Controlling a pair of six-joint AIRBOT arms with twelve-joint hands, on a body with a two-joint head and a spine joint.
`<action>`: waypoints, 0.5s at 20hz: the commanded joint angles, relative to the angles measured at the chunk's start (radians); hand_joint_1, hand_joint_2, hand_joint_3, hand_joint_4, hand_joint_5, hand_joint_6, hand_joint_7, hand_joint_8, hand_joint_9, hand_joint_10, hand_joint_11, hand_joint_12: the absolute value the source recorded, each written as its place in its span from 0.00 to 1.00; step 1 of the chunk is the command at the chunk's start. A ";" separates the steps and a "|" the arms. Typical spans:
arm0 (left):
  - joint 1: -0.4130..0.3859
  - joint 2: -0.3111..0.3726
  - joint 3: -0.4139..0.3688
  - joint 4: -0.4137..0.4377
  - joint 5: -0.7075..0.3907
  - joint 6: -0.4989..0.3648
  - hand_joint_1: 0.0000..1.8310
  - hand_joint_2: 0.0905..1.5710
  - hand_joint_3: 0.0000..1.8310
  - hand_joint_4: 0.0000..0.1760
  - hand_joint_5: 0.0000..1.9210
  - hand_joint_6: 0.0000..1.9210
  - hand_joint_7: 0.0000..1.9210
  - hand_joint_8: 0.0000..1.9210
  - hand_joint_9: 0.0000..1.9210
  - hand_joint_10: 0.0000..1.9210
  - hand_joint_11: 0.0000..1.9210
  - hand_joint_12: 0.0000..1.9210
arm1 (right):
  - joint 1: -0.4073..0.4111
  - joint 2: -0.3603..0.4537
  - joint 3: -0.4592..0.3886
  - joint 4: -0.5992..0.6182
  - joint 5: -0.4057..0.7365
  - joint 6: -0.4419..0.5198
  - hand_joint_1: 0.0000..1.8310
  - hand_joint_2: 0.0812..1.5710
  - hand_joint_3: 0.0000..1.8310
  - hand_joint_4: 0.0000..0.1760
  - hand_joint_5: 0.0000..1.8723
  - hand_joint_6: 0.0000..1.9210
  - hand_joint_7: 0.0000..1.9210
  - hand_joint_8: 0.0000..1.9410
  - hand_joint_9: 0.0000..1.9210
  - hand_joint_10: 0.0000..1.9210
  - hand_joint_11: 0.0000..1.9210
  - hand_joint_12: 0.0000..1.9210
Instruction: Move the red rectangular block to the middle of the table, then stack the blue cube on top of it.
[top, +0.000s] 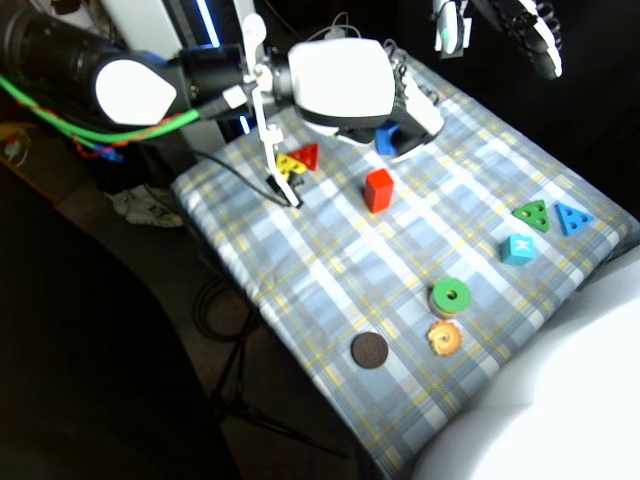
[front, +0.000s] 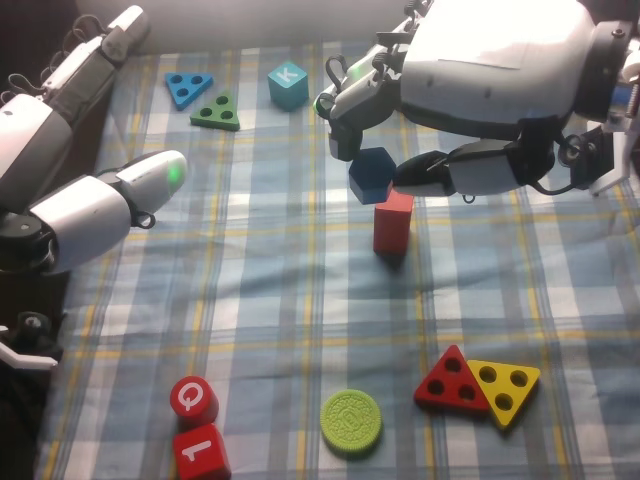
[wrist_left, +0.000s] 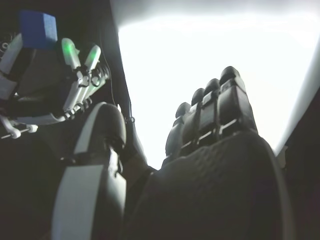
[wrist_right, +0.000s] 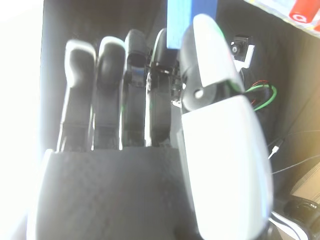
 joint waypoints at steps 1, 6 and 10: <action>-0.006 -0.004 0.007 0.029 -0.119 -0.010 0.40 0.85 0.00 0.18 0.02 0.00 0.00 0.00 0.00 0.00 0.00 0.00 | 0.016 0.001 0.002 0.031 0.106 -0.004 0.66 0.77 0.00 0.00 0.45 0.51 0.39 0.85 0.26 1.00 0.23 1.00; -0.004 -0.005 0.007 0.029 -0.119 -0.014 0.42 0.85 0.00 0.17 0.02 0.00 0.00 0.00 0.00 0.00 0.00 0.00 | 0.011 0.002 0.006 0.034 0.106 -0.004 0.66 0.77 0.00 0.00 0.45 0.52 0.39 0.84 0.26 1.00 0.24 1.00; -0.004 -0.006 0.008 0.029 -0.120 -0.014 0.40 0.85 0.00 0.22 0.01 0.00 0.00 0.00 0.00 0.00 0.00 0.00 | 0.002 0.011 0.004 0.043 0.106 -0.004 0.65 0.79 0.00 0.00 0.43 0.54 0.36 0.89 0.30 1.00 0.31 1.00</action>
